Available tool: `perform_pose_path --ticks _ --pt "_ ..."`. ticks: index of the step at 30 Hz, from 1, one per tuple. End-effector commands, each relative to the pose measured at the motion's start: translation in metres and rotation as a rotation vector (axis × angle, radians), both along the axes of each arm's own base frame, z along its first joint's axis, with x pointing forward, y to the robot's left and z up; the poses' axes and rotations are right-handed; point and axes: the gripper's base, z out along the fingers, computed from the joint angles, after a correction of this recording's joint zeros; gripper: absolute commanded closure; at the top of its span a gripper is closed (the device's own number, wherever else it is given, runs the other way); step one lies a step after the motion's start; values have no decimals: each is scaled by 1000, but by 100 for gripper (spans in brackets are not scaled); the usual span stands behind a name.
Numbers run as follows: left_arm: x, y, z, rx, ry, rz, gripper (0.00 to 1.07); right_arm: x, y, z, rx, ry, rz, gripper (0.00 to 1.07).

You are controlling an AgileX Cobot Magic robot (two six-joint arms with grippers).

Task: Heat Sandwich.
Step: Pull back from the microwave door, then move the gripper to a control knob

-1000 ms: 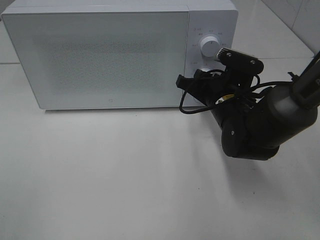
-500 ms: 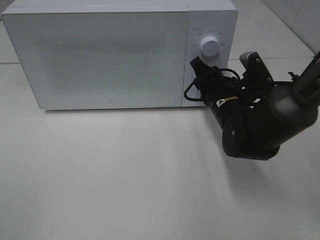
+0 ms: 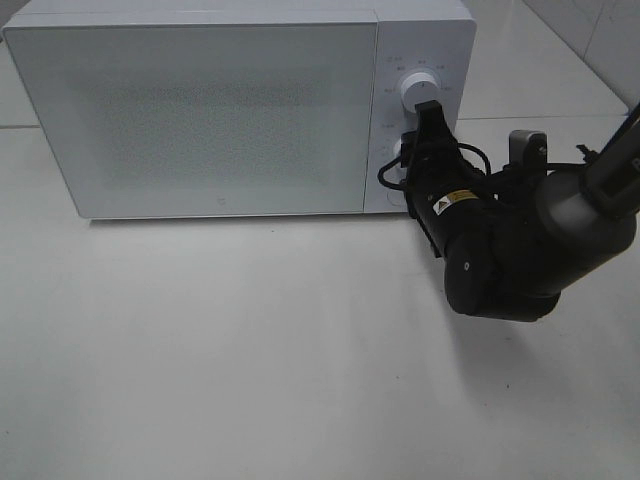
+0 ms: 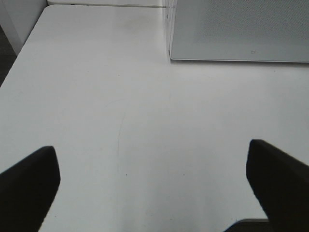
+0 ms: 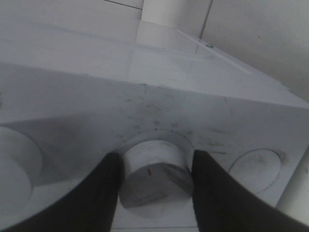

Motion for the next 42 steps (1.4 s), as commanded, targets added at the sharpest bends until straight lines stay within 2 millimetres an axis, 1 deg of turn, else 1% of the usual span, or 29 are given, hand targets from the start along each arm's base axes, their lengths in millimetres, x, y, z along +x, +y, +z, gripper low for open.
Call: perform_pose_path --ticks 1,2,5,9,10,18,31,39,41,42 --pt "-2 0 0 1 -26 3 9 3 0 15 157 -123 -31 98" --pt "-2 0 0 1 -26 3 9 3 0 15 157 -123 -31 98" --pt "-2 0 0 1 -26 3 9 3 0 15 244 -119 -41 97" --pt "-2 0 0 1 -26 3 9 3 0 15 301 -116 -48 97" --pt "-2 0 0 1 -26 3 9 3 0 15 345 -114 -53 97" --pt "-2 0 0 1 -26 3 9 3 -1 15 400 -111 -63 97" --pt "-2 0 0 1 -26 3 9 3 -1 15 373 -112 -60 94" --pt "-2 0 0 1 -26 3 9 3 -1 14 370 -112 -65 90" --pt "-2 0 0 1 -26 3 9 3 -2 14 342 -113 -71 87" --pt "-2 0 0 1 -26 3 9 3 -3 14 331 -113 -77 82"
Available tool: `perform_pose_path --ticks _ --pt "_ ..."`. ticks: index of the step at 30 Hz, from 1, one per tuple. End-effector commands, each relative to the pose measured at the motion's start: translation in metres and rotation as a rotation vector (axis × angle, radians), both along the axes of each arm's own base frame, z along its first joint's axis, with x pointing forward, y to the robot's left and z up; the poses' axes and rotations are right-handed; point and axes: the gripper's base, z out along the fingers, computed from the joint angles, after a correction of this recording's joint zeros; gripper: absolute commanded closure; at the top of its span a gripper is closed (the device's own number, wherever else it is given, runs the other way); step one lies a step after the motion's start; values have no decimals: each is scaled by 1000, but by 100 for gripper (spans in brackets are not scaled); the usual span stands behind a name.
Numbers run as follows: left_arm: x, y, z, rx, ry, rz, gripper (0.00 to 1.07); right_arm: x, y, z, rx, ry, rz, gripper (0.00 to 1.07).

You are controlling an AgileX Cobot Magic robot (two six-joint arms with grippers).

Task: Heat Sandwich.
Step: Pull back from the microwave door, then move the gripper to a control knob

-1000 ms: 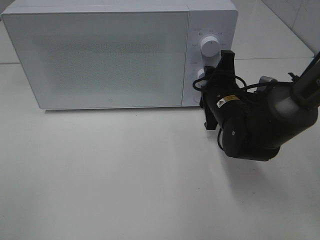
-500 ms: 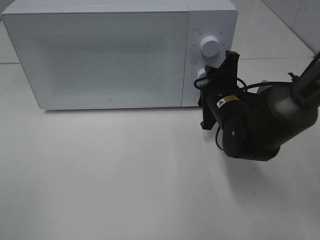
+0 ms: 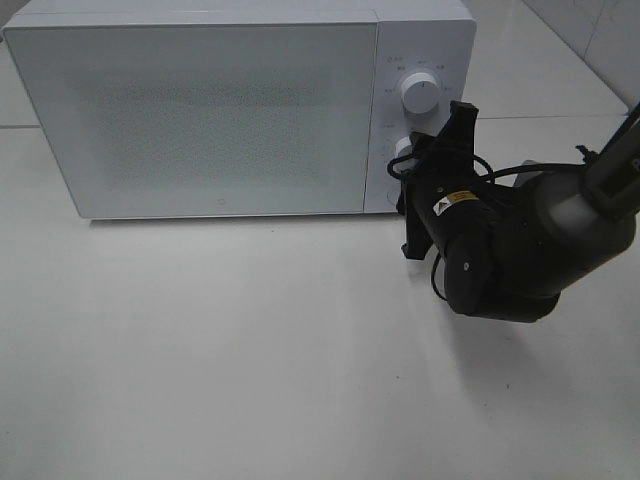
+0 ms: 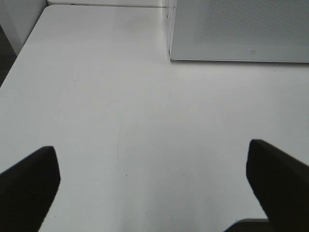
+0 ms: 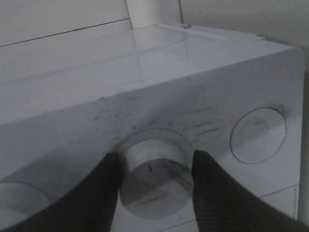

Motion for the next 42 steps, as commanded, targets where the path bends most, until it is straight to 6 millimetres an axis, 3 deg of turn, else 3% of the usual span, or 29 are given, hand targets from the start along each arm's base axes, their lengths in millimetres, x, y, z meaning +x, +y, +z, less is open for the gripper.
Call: perform_pose_path --ticks 1,12,16,33,37,42 --pt "-2 0 0 1 -26 3 9 3 -2 15 -31 -132 -29 79" --pt "-2 0 0 1 -26 3 9 3 -7 15 -65 -123 -72 44" --pt "-2 0 0 1 -26 3 9 1 -5 14 -77 -121 -50 37" --pt "-2 0 0 1 -26 3 9 -45 -20 21 -234 -58 133 35" --pt "-2 0 0 1 -26 3 9 -63 -22 31 -316 -38 251 35" --pt "-2 0 0 1 -26 3 9 -71 -23 40 -401 -12 318 35"
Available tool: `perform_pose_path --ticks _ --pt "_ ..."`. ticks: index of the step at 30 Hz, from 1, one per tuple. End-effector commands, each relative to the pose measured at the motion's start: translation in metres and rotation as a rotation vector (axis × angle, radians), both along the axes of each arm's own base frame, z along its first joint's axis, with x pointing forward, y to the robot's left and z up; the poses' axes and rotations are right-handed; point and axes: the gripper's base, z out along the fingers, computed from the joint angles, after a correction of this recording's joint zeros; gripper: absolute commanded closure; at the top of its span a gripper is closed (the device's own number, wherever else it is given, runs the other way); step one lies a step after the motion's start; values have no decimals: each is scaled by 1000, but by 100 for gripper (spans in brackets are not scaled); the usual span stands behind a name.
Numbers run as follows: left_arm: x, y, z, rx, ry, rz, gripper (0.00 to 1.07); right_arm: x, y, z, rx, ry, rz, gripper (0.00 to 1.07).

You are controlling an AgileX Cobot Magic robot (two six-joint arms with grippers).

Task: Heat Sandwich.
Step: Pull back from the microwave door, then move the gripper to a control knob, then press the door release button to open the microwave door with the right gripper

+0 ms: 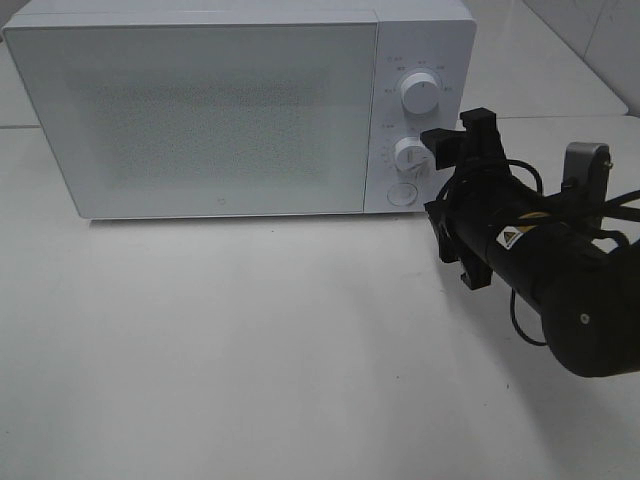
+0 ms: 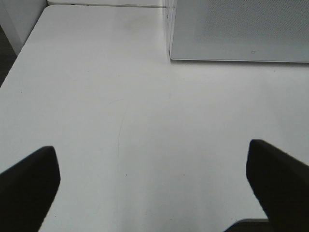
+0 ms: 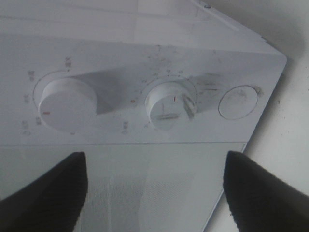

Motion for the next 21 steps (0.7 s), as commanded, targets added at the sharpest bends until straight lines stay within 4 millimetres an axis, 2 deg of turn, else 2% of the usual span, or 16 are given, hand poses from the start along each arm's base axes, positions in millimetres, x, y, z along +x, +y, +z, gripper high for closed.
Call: perform_pose_path --ticks 1,11,12,14,17,21 --pt "-2 0 0 1 -26 3 9 -6 2 11 -113 7 77 35" --pt "-2 0 0 1 -26 3 9 -23 -1 33 -515 50 284 35" --pt "-2 0 0 1 -26 3 9 -26 0 37 -627 45 348 35" --pt "-2 0 0 1 -26 3 9 -27 0 38 -674 50 383 35" --pt "-2 0 0 1 -26 3 9 -33 3 44 -897 43 557 35" --pt "-2 0 0 1 -26 3 9 -36 6 49 -1043 29 695 35"
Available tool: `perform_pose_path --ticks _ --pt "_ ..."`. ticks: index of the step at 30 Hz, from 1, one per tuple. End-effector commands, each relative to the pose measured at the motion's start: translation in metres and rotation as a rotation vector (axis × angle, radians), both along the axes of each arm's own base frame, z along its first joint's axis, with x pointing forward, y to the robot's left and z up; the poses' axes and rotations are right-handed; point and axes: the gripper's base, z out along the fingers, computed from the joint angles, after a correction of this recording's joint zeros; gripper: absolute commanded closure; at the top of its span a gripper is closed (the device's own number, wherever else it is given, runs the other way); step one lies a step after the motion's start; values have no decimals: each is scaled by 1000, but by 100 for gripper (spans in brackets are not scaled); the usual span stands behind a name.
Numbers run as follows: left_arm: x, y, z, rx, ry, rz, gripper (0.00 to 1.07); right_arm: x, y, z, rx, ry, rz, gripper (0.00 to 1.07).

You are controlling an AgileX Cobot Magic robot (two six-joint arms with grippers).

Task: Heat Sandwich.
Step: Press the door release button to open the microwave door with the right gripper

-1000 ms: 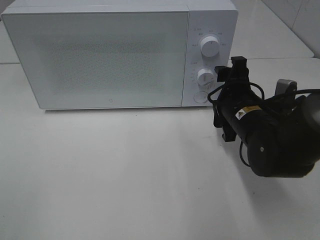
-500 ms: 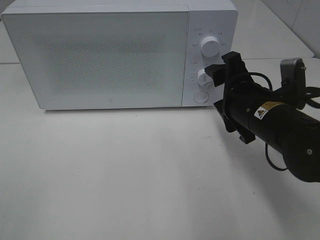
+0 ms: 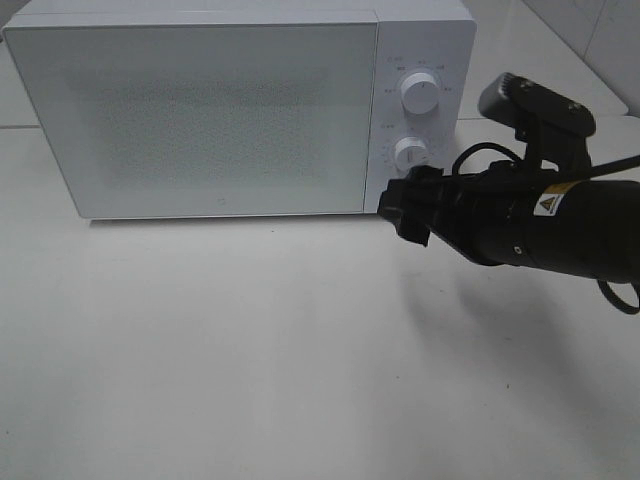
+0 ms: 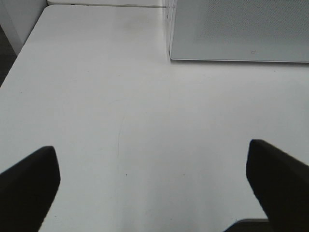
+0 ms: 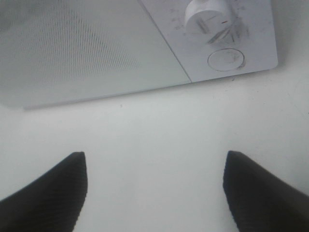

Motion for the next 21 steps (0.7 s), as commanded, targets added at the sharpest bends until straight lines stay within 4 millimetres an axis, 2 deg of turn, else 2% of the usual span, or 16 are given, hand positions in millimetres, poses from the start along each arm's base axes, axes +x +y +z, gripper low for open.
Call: perform_pose_path --ticks 1,7,13,18,21 --pt "-2 0 0 1 -26 3 9 -5 3 6 -195 4 206 35" --pt "-2 0 0 1 -26 3 9 -14 7 13 -322 82 396 35" --pt "-2 0 0 1 -26 3 9 -25 4 20 -389 155 501 35" --pt "-2 0 0 1 -26 3 9 -38 -3 35 -398 163 536 35" --pt "-2 0 0 1 -26 3 9 -54 -11 53 -383 144 554 35"
